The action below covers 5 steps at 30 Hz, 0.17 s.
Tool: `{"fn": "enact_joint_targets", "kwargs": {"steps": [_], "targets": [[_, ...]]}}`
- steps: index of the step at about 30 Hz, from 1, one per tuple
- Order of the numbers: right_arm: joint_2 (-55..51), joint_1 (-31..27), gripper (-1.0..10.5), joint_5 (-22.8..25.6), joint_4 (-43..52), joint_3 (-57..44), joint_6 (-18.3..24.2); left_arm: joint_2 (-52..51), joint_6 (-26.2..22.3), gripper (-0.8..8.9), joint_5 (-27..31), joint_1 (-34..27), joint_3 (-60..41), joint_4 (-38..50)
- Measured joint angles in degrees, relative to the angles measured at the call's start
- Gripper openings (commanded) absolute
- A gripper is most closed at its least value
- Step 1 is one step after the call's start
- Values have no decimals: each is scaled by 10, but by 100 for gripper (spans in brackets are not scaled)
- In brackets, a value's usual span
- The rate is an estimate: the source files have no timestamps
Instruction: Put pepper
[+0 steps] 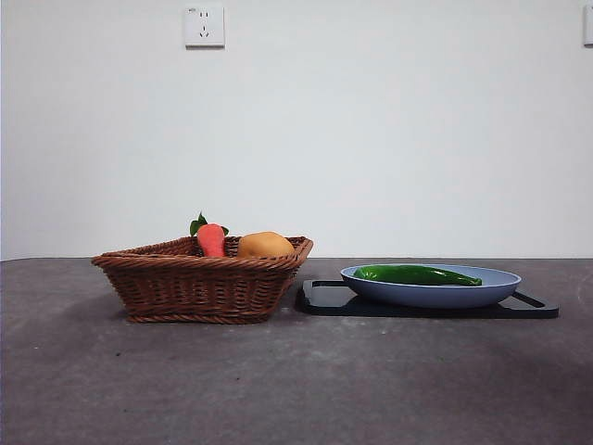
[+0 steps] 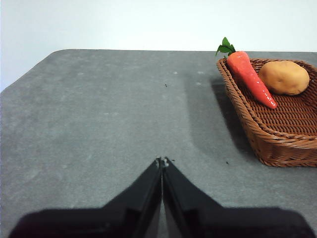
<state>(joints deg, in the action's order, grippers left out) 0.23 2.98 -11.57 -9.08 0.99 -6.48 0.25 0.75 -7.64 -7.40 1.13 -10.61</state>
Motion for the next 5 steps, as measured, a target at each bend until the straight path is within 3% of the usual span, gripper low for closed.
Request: {"fn": "enact_joint_targets", "kwargs": {"steps": [5], "targets": [[0, 0, 11, 0, 0, 0, 0, 0, 0, 8, 0, 0, 0, 0]]}}
